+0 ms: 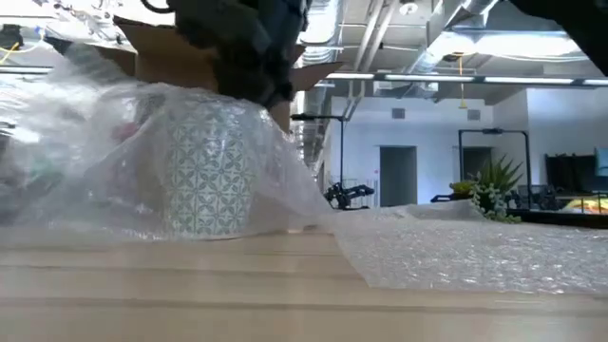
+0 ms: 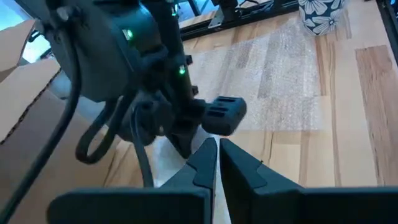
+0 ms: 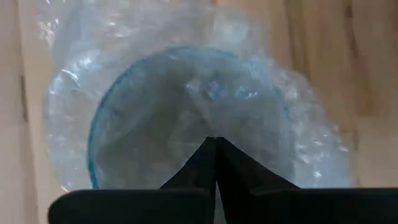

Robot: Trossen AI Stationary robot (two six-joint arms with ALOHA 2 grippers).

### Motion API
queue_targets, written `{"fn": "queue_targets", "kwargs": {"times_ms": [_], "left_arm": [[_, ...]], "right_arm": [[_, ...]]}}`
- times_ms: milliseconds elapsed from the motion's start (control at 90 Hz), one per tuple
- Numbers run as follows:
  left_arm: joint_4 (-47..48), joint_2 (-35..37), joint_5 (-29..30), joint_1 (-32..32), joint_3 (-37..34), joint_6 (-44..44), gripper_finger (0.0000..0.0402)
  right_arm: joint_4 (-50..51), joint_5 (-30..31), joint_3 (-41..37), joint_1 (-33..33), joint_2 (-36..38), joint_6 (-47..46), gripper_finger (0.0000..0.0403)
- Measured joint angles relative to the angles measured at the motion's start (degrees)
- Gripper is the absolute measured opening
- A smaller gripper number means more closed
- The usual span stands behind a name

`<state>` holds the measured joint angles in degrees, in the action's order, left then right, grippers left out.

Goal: Wrap mug
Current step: Wrap the green patterned mug with the bubble wrap

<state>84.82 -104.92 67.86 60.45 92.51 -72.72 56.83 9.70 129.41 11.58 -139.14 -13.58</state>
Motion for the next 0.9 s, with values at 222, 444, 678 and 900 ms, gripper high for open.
{"fn": "queue_targets", "kwargs": {"times_ms": [222,444,678,900], "left_arm": [[0.0,0.0,0.0,0.0,0.0,0.1,0.0000],[0.0,0.0,0.1,0.0,0.0,0.0,0.0000],[0.0,0.0,0.0,0.0,0.0,0.1,0.0000],[-0.2,0.0,0.0,0.0,0.0,0.0,0.0000]], "right_arm": [[-1.5,-4.6,0.0,-1.6,-3.1,1.4,0.0000],[1.1,-4.7,3.4,-1.6,-2.3,2.1,0.0000],[3.3,-5.7,4.6,-1.5,-0.4,2.9,0.0000],[4.7,-5.7,4.8,-0.7,1.5,3.0,0.0000]]}}
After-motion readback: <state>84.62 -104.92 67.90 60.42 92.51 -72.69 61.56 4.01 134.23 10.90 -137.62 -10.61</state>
